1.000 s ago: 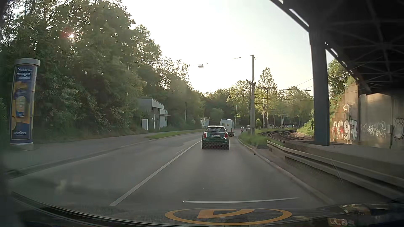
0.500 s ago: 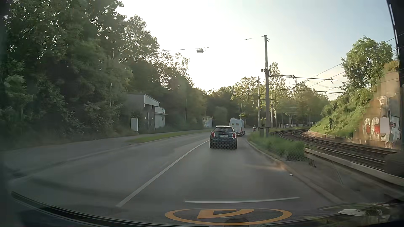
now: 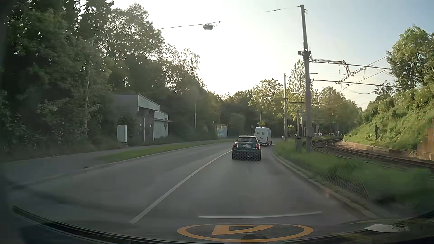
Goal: Follow the waypoints while adhering to traffic rules and regulations
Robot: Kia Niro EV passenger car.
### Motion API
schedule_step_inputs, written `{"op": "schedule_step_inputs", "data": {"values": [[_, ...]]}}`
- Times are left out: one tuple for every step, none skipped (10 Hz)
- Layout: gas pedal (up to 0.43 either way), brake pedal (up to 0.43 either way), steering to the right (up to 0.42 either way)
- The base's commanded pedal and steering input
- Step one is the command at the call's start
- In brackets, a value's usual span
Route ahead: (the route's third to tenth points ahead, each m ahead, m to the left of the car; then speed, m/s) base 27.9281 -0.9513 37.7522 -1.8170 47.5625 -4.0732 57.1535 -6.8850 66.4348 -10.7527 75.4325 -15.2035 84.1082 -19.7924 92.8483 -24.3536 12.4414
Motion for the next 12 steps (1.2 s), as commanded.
{"op": "schedule_step_inputs", "data": {"values": [[0.169,0.000,0.010],[0.169,0.000,0.012],[0.169,0.000,0.014],[0.157,0.000,0.015],[0.150,0.000,0.016],[0.150,0.000,0.018],[0.138,0.000,0.019],[0.130,0.000,0.019],[0.118,0.000,0.023],[0.118,0.000,0.024],[0.118,0.000,0.023],[0.118,0.000,0.023]]}}
